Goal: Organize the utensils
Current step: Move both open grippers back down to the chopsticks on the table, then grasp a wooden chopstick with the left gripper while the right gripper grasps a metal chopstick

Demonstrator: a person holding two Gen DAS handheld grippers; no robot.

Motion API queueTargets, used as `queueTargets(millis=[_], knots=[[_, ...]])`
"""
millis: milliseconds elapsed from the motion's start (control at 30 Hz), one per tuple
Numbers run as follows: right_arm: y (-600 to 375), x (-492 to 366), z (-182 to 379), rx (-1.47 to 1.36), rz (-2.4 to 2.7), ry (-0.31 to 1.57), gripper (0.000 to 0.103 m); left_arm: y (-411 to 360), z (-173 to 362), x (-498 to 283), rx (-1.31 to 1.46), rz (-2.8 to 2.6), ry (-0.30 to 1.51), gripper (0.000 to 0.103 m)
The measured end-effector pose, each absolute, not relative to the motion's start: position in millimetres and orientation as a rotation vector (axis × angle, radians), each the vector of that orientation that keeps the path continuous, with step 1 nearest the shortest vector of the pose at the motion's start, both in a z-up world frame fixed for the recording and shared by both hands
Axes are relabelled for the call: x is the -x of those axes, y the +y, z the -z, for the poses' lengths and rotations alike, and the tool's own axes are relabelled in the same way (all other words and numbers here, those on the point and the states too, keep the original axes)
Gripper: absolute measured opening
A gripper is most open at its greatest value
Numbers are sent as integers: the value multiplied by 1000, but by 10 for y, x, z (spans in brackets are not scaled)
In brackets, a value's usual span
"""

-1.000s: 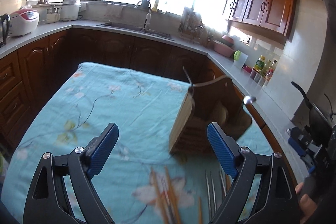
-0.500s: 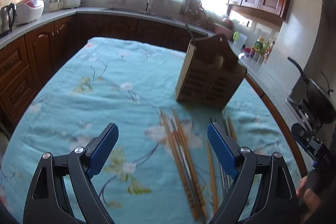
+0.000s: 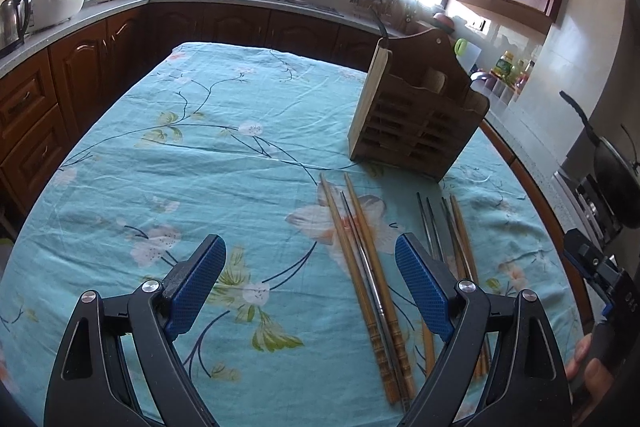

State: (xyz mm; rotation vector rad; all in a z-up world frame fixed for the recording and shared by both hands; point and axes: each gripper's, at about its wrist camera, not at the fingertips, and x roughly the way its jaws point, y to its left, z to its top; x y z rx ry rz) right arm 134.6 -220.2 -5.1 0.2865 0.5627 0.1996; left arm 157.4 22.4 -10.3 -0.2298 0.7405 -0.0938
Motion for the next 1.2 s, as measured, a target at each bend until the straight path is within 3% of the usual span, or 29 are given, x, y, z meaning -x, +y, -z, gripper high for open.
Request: queueTargets(millis=[200, 367, 467, 633, 767, 1200], knots=[[-2180, -1431, 60, -289, -209, 576, 91, 220, 126, -1741, 240, 92, 781, 88], [-2143, -1532, 77, -286, -215, 594, 89, 179, 121, -1919, 252, 121, 804, 77], [-2107, -1642, 93, -279, -222, 614, 80, 118, 129, -2043, 259, 154, 820, 66], [-2036, -1877, 187, -282, -247, 685, 54, -87, 156, -2306, 229, 214, 855, 51], [-1951, -2064, 295, -267, -262, 744, 44, -236, 218, -2520, 188, 252, 897, 34], [-1766, -2475, 587, -213, -268, 864, 21, -426, 525, -3049, 122, 234, 1016, 21]])
